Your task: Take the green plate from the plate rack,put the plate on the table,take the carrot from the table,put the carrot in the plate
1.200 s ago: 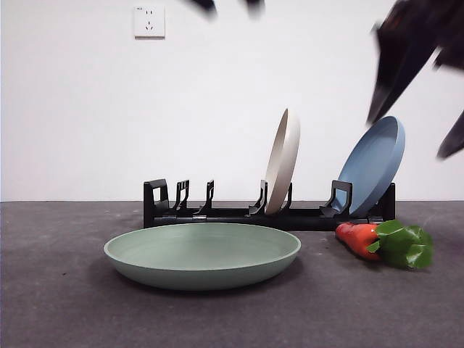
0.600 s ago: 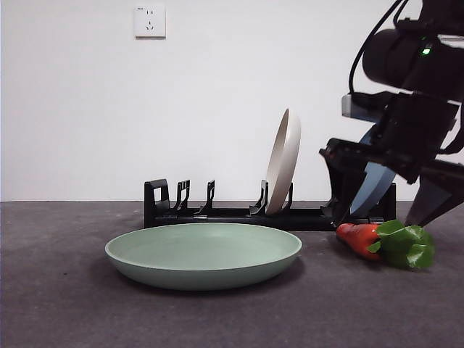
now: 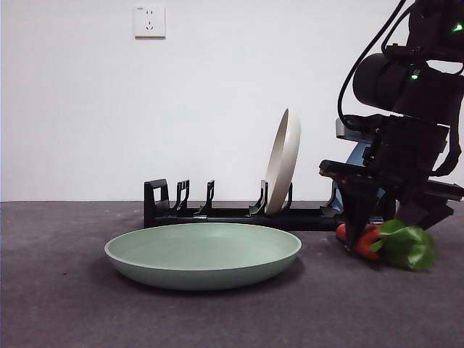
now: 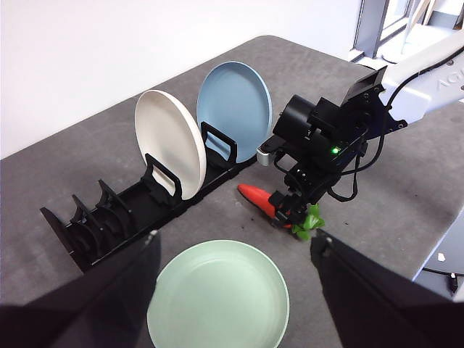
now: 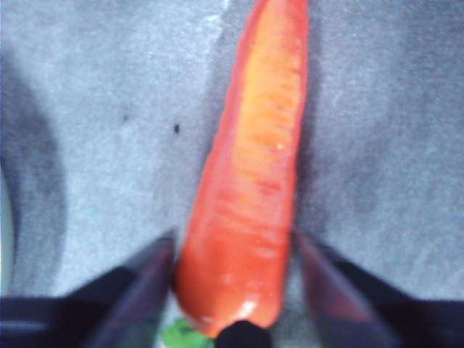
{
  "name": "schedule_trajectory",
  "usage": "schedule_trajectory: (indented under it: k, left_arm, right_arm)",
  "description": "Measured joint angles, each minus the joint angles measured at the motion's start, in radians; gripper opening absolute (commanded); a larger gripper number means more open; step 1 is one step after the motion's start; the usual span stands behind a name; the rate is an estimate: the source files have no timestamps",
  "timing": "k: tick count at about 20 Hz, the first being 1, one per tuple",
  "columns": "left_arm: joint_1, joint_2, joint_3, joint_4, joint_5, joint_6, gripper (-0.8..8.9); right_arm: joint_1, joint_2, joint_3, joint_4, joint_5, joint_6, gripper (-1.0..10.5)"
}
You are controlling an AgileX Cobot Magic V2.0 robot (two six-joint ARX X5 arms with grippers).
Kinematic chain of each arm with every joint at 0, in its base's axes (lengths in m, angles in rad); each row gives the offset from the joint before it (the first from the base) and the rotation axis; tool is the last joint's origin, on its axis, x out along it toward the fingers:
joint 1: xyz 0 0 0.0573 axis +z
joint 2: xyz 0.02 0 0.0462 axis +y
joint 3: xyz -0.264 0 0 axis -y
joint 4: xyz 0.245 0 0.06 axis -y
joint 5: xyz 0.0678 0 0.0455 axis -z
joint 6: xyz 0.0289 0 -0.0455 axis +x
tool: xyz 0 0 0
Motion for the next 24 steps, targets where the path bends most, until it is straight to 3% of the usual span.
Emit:
schedule_trajectory:
  k: [2, 10, 15, 19, 24]
  left_arm:
    - [0.0, 0.0, 0.0, -0.001, 0.0, 0.0, 3.5]
    - [0.0, 0.0, 0.0, -0.045, 0.0, 0.0, 3.5]
    - [0.0, 0.0, 0.0, -0.045, 0.0, 0.0, 3.5]
    - [0.0, 0.0, 0.0, -0.049, 0.0, 0.0, 3.5]
    - [0.0, 0.0, 0.0, -0.069, 0.0, 0.0, 3.5]
  right_arm:
    - [0.0, 0.0, 0.0, 0.0, 0.0, 0.0, -0.2]
    - [0.031, -0.068, 0.0, -0.066, -0.003, 0.0, -0.2]
    - [0.229, -0.229, 0.008, 0.013, -0.004, 0.031, -0.2]
    - [0.368, -0.126, 0.008, 0.151, -0.003, 0.095, -0.2]
    - [0.431, 0.016, 0.008, 0.29, -0.003, 0.156, -0.2]
